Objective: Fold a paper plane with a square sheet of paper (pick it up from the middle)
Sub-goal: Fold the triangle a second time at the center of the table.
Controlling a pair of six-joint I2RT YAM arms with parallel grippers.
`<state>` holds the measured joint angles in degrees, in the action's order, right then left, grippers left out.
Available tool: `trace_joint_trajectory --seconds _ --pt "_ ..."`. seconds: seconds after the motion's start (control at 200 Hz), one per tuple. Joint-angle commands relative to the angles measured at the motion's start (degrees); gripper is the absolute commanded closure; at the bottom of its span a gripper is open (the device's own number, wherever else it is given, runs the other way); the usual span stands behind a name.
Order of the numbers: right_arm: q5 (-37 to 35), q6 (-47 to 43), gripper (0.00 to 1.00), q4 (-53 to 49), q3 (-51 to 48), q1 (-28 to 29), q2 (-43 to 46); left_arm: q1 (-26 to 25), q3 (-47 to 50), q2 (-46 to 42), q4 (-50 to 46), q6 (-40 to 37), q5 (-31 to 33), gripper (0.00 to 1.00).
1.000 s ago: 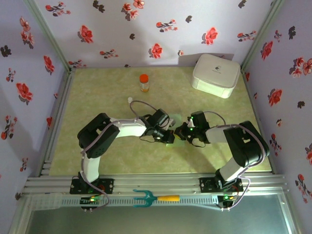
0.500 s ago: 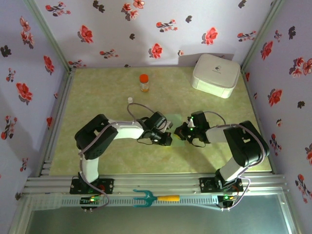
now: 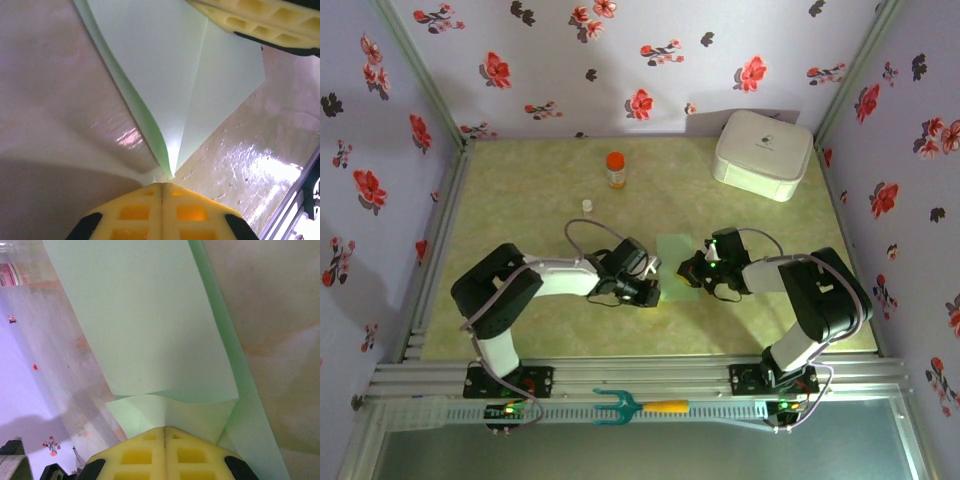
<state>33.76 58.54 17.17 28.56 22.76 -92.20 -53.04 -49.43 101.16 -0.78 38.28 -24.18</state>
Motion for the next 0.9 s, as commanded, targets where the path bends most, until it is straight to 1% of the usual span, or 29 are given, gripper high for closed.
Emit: trace_joint_trajectory --seconds 0.0,0.085,0.18,0.365,0.465,0.675,0.785,0.895 --pt "-5.0 -0.6 1.0 -6.5 -1.7 -0.5 -2.2 0.2 -0.2 -4.9 2.1 1.2 1.6 1.0" --pt "-5.1 -0.4 1.0 -6.3 -1.7 -0.5 -2.2 1.0 -2.1 -4.2 3.1 1.4 1.3 1.0" --pt "-4.9 -0.3 1.0 -6.1 -1.8 -0.5 -2.1 1.9 -5.0 -1.1 3.5 1.6 -0.2 1.0" --pt "-4.5 -0.1 1.0 -5.3 -1.8 -0.5 -2.4 2.0 -11.2 6.0 1.7 1.2 -1.4 1.0" --pt "-4.4 0.2 1.0 -4.9 -1.9 -0.5 -2.4 2.0 -12.8 8.4 1.5 1.2 -1.3 1.0" --pt "-3.5 0.2 1.0 -3.9 -1.7 -0.6 -1.7 2.0 -12.1 11.0 -3.4 1.9 2.7 1.0" --pt "-2.9 -0.5 1.0 -4.6 -0.3 -0.6 -0.5 1.7 -10.1 11.1 -4.2 2.1 3.8 1.0" --pt "-3.2 -2.1 1.0 -7.7 1.5 -0.7 2.2 1.7 -8.0 10.7 -3.4 2.6 4.2 1.0"
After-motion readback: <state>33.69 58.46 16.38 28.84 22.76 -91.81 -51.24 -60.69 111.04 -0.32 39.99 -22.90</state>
